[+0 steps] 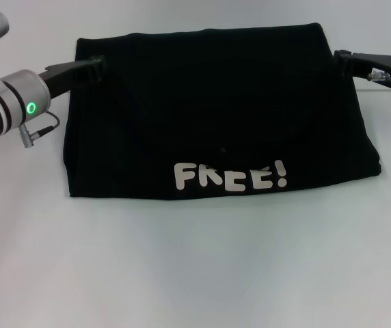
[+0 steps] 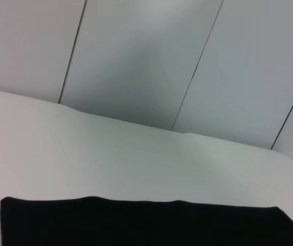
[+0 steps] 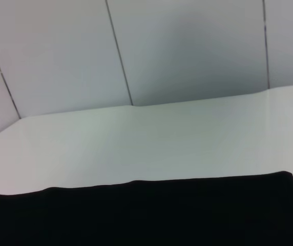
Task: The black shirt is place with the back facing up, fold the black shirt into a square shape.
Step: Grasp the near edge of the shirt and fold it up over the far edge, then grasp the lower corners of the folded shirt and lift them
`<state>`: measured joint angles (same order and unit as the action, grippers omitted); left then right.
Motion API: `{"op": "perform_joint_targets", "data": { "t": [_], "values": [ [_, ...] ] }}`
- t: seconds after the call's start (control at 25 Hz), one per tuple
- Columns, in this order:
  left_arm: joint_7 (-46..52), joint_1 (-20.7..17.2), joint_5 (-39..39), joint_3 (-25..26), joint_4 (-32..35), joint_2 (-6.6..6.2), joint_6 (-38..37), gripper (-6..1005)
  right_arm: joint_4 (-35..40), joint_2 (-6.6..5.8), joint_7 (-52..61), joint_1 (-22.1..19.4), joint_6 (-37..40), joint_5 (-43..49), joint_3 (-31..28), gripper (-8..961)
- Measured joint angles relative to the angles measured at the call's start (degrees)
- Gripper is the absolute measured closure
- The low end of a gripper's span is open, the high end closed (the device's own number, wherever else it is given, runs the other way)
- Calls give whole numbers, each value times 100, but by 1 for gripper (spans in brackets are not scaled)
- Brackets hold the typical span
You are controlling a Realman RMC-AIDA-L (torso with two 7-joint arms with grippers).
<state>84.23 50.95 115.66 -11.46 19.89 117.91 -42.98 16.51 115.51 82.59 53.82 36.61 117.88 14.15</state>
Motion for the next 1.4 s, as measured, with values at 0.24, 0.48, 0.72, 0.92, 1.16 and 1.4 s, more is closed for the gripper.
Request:
{"op": "perform_joint_targets", "data": {
  "t": [0.24,0.48,0.72,0.92,1.16,1.4],
  "values": [
    [-345,4,-86,32,-243,29,279,918,-174,25,-12,-29,-258,-32,-2,777],
    [-781,-56,-282,19,-400,212,586,918,-242,163,-15,-88,-437,-179,-47,766],
    [-926,-72,-233,-7,-519,256,695,917,-227,291,-16,-179,-419,-252,-31,755],
    [-889,-76,-225,-282,-522,296,699,918,-132,348,-79,-222,-417,-284,-53,746],
    [-882,-67,-221,-616,-500,353,703,871,119,394,-259,-451,-74,-1192,-35,577],
    [-874,-75,-255,-650,-358,356,799,652,151,344,-470,-592,392,-1697,-19,320]
  ]
}}
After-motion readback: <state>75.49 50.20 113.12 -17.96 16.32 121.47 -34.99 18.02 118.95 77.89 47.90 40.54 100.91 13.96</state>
